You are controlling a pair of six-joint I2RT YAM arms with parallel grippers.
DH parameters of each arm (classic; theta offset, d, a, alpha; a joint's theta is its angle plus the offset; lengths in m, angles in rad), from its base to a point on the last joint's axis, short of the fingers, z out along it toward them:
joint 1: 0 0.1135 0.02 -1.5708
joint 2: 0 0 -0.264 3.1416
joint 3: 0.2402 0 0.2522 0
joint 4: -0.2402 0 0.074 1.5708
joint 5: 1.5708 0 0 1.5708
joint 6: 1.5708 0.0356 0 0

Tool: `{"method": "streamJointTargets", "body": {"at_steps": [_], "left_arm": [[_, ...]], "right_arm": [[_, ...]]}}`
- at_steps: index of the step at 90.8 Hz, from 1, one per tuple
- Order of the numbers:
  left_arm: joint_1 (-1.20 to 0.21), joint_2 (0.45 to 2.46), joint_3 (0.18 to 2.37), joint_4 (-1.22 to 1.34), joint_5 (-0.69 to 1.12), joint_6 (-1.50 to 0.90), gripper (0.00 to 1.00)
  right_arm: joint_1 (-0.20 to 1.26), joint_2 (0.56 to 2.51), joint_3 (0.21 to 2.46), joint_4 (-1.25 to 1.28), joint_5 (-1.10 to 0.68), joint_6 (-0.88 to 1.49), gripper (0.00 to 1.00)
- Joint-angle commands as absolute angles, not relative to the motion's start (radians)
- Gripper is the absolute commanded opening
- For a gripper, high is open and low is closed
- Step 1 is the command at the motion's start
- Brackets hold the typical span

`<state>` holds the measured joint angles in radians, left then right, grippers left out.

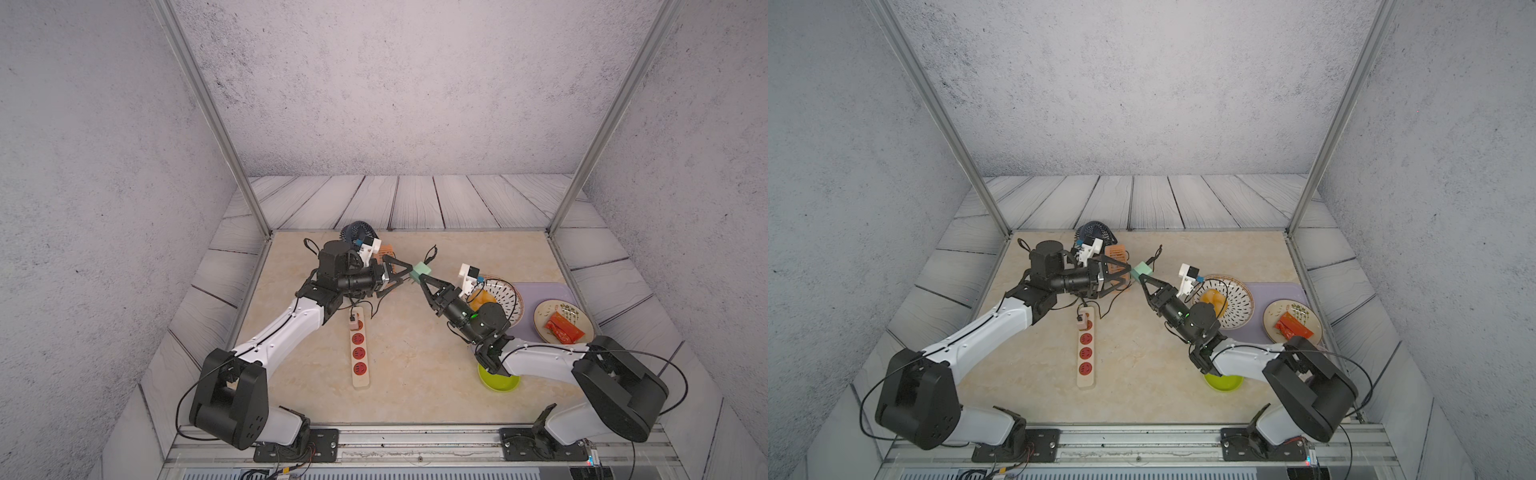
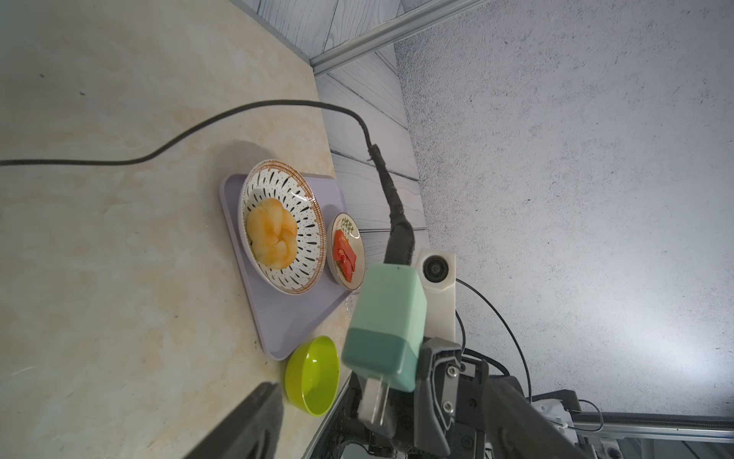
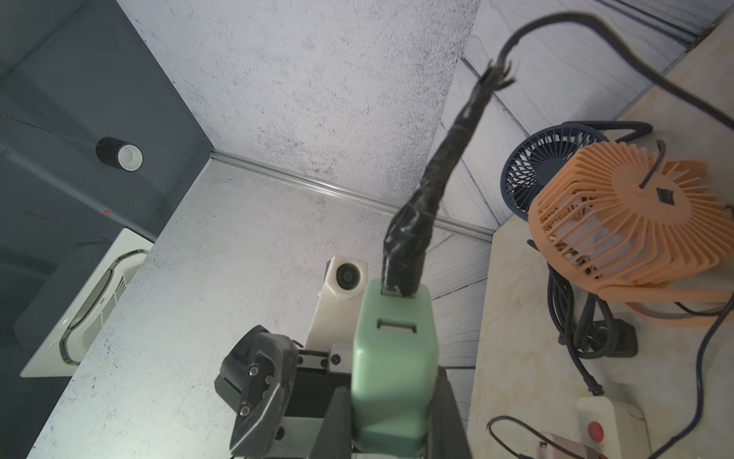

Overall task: Plug the desk fan into the power strip
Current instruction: Pick up the plug from the center of the board.

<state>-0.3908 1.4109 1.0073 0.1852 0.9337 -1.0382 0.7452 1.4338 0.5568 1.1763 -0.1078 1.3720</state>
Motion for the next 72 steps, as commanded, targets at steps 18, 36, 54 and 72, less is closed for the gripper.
{"method": "streamJointTargets", "body": {"at_steps": [18,36,54,72], "left_arm": [[-0.318,1.369,1.3,-0.435,1.071,-0.29,0.95],[-0.307,1.359,1.563,-0.948,1.025,0.441,0.99],[-0.341,1.407,1.743,-1.197,1.004,1.001,1.0],[-0.444,1.454,1.828,-1.377,0.917,1.457,1.0]], "right_arm": [[0.624,1.194,0.64,0.61,-0.544,1.082,0.0],[0.543,1.123,0.793,0.134,-0.773,0.786,0.0],[0.517,1.172,0.994,-0.212,-0.955,0.503,0.0],[0.516,1.228,1.157,-0.483,-1.01,0.296,0.0]]}}
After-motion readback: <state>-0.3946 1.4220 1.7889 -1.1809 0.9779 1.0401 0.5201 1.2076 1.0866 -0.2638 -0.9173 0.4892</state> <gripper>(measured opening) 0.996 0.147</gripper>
